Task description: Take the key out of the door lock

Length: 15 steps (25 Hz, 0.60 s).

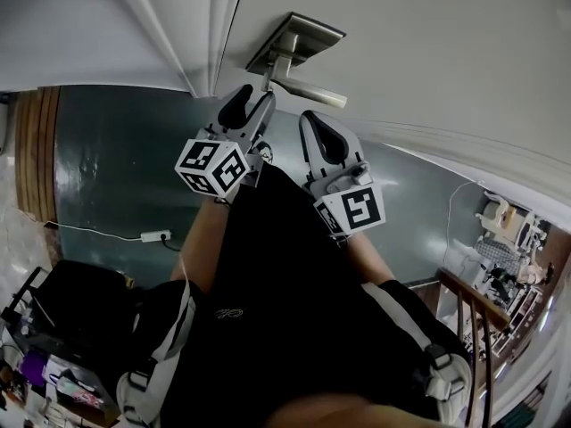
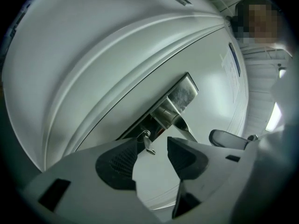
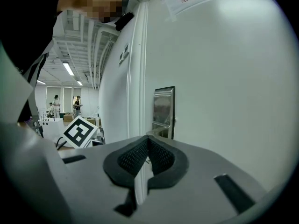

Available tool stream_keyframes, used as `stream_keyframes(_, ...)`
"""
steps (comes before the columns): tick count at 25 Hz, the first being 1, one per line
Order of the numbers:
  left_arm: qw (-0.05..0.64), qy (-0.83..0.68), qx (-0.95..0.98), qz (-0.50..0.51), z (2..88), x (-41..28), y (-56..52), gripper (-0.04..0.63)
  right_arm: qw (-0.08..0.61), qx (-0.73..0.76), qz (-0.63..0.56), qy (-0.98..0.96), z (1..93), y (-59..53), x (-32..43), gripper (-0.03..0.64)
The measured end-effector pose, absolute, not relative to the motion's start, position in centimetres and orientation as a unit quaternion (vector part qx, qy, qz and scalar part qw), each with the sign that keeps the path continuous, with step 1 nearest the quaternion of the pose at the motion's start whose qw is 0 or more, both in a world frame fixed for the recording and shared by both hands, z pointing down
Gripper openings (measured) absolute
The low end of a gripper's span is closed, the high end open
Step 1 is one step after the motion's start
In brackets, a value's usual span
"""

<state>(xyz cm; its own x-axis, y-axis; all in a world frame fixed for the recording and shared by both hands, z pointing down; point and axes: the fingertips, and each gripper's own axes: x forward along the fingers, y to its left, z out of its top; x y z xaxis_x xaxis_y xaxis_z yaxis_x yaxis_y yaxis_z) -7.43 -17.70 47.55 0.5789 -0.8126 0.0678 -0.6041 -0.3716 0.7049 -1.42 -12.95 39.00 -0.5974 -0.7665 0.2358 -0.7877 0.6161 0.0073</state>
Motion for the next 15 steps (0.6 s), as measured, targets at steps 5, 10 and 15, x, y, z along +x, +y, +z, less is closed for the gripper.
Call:
stream_keyframes(5, 0.38, -0.429, 0.802, -0.167, 48.4, -6.8, -18.6, 0.207, 0.111, 0.432, 0.052, -0.894, 39.3, -13.3, -1.4, 0.008)
stream_keyframes(10, 0.416, -0.419, 0.782, -0.2, 48.8, -6.3, -19.4, 0.206, 0.109, 0.425, 0.063, -0.896, 39.5, -13.5, -1.7, 0.008)
stream_keyframes(15, 0.435, -0.423, 0.763, -0.224, 49.3, -6.2, -20.4, 0.204, 0.107, 0.424, 0.068, -0.897, 39.8, -13.8, -1.5, 0.008)
